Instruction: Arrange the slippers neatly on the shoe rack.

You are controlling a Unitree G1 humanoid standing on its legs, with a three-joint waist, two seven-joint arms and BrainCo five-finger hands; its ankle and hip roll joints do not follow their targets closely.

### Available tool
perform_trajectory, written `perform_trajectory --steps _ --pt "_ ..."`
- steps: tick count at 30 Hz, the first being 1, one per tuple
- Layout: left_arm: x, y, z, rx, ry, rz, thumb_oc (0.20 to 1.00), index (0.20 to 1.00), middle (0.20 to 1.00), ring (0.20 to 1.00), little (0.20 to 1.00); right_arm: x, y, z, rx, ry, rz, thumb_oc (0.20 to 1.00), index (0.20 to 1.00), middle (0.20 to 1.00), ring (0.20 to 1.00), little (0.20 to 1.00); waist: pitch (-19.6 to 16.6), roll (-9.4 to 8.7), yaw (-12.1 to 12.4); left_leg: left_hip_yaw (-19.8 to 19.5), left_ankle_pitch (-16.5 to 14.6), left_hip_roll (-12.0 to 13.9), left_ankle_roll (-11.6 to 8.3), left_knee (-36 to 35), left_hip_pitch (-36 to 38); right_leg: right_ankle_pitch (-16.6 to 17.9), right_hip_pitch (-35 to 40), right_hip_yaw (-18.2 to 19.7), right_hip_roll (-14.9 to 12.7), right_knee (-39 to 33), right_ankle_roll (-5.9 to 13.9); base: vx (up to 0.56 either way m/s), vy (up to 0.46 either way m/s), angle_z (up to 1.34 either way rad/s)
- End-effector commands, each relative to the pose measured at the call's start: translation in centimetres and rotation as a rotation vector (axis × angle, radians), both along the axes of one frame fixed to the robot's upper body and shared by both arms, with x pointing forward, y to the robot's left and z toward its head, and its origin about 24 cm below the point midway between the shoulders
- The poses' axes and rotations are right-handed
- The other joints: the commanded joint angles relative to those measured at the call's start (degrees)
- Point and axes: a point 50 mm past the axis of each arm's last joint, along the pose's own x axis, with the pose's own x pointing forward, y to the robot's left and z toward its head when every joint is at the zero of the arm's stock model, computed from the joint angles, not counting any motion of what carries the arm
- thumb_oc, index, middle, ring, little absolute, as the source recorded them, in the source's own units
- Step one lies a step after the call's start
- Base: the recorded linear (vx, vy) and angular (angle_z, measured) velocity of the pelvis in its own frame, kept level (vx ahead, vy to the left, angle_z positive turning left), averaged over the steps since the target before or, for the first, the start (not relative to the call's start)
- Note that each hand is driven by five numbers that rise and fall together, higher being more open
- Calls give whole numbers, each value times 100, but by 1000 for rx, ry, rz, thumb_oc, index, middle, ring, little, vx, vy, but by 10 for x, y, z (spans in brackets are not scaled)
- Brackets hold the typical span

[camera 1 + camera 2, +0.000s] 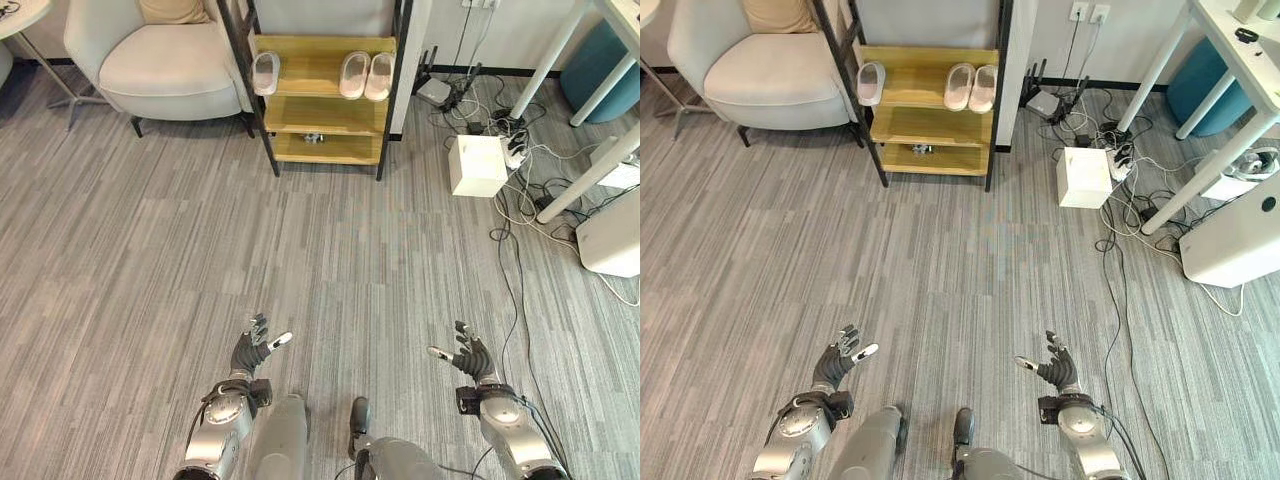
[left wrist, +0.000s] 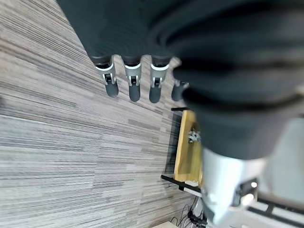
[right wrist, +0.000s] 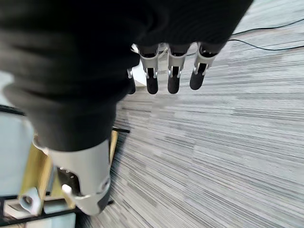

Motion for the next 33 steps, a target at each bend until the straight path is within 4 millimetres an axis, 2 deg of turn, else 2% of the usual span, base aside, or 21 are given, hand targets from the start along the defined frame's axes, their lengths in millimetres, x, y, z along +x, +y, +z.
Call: perform_trajectory --steps 1,3,5,7,10,11,12,13,14,17,19,20,21,22,25,27,28,29,31,32,33 --pt "24 -2 24 17 -130 -1 1000 1000 1000 1000 1000 9 -20 19 -37 -97 -61 1000 1000 1000 1000 1000 50 240 133 270 797 263 -147 -825 365 -570 137 135 -479 155 523 342 103 4" --pt "22 2 25 19 -139 15 1000 1000 1000 1000 1000 8 -16 17 -25 -91 -54 1000 1000 1000 1000 1000 -106 255 202 374 968 280 -179 -1110 459 -635 362 220 -459 105 616 401 170 -26" --pt "21 2 25 21 -142 11 1000 1000 1000 1000 1000 7 -14 16 -20 -92 -50 1000 1000 1000 1000 1000 -164 253 221 381 1073 252 -148 -1050 465 -662 452 275 -502 75 653 342 208 -50" --pt "16 5 23 27 -125 4 1000 1000 1000 1000 1000 6 -9 12 -1 -73 -47 1000 1000 1000 1000 1000 -321 129 276 410 974 138 -6 -880 594 -688 493 464 -747 218 785 373 253 -58" --pt "13 8 22 41 -115 -9 1000 1000 1000 1000 1000 5 -3 10 36 -65 -46 1000 1000 1000 1000 1000 -398 23 298 454 767 24 129 -716 647 -676 357 578 -894 681 914 288 239 -33" --pt "10 11 22 55 -103 -20 1000 1000 1000 1000 1000 3 2 6 52 -48 -32 1000 1000 1000 1000 1000 -357 -23 259 502 480 -153 353 -664 929 -195 -167 593 -1051 1916 1144 181 205 8" --pt "10 11 22 55 -103 -20 1000 1000 1000 1000 1000 3 2 6 51 -49 -32 1000 1000 1000 1000 1000 -371 -11 267 507 487 -136 350 -661 907 -175 -189 602 -1035 1908 1141 237 275 22" --pt "11 11 22 56 -105 -27 1000 1000 1000 1000 1000 4 3 7 53 -51 -27 1000 1000 1000 1000 1000 -332 1 226 539 416 -179 415 -674 1031 183 -378 559 -1109 2292 1230 174 178 30" --pt "10 11 22 65 -100 -40 1000 1000 1000 1000 1000 3 4 6 55 -51 -27 1000 1000 1000 1000 1000 -296 105 166 523 313 -163 480 -778 1284 478 -724 487 -1111 2849 1229 179 177 27" --pt "10 9 22 65 -103 -44 1000 1000 1000 1000 1000 3 5 5 58 -47 -26 1000 1000 1000 1000 1000 -251 173 120 469 260 -153 495 -897 1484 436 -974 416 -1097 3040 1153 186 100 30" --pt "13 8 26 60 -126 -51 1000 1000 1000 1000 1000 4 5 7 65 -55 -31 1000 1000 1000 1000 1000 -121 260 -4 394 48 -153 452 -1016 1901 145 -1320 -82 -1118 2272 1006 393 17 48" --pt "15 7 29 57 -141 -54 1000 1000 1000 1000 1000 5 4 7 67 -55 -36 1000 1000 1000 1000 1000 -82 231 -69 365 -54 -209 412 -1037 2080 155 -1497 -256 -1075 1464 1006 412 -62 18" --pt "16 7 30 59 -147 -52 1000 1000 1000 1000 1000 5 3 7 68 -53 -41 1000 1000 1000 1000 1000 -41 233 -123 324 -135 -197 377 -1056 2229 248 -1452 -337 -1010 1021 1040 567 -134 14" --pt "21 8 33 67 -163 -42 1000 1000 1000 1000 1000 4 2 5 64 -38 -48 1000 1000 1000 1000 1000 -26 200 -236 227 -258 -169 298 -1083 2446 485 -1658 -254 -892 485 1124 381 -102 22" --pt "21 8 33 73 -168 -49 1000 1000 1000 1000 1000 -2 -1 2 64 -29 -50 1000 1000 1000 1000 1000 -87 126 -264 138 -428 -183 266 -1074 2612 576 -1482 -84 -834 305 1059 306 -128 57" --pt "18 6 29 52 -149 -45 1000 1000 1000 1000 1000 -7 -6 0 66 -22 -60 1000 1000 1000 1000 1000 -250 144 -310 82 -664 15 120 -788 2751 520 -1255 -120 -773 311 923 367 -209 76" --pt "16 5 27 34 -139 -45 1000 1000 1000 1000 1000 -9 -9 1 72 -28 -61 1000 1000 1000 1000 1000 -238 138 -313 63 -608 54 -39 63 2493 392 -1052 -129 -706 317 777 322 -218 83" --pt "16 5 27 34 -139 -45 1000 1000 1000 1000 1000 -9 -9 1 72 -28 -61 1000 1000 1000 1000 1000 -239 143 -321 54 -635 58 -42 115 2464 391 -1054 -137 -703 318 775 155 -153 53" --pt "16 4 27 22 -138 -46 1000 1000 1000 1000 1000 -6 -13 5 70 -46 -64 1000 1000 1000 1000 1000 -129 87 -267 -57 -347 -16 -120 1182 1917 268 -868 -88 -680 315 610 76 -99 3" --pt "16 5 26 19 -133 -41 1000 1000 1000 1000 1000 -6 -15 6 67 -46 -72 1000 1000 1000 1000 1000 -91 52 -232 -97 -230 -32 -133 1492 1659 200 -784 -81 -696 302 552 158 -86 -8" --pt "18 4 26 12 -132 -32 1000 1000 1000 1000 1000 -5 -18 6 57 -40 -80 1000 1000 1000 1000 1000 -48 -4 -177 55 -288 39 -82 1369 1340 70 -646 -120 -737 273 544 126 -40 -19"
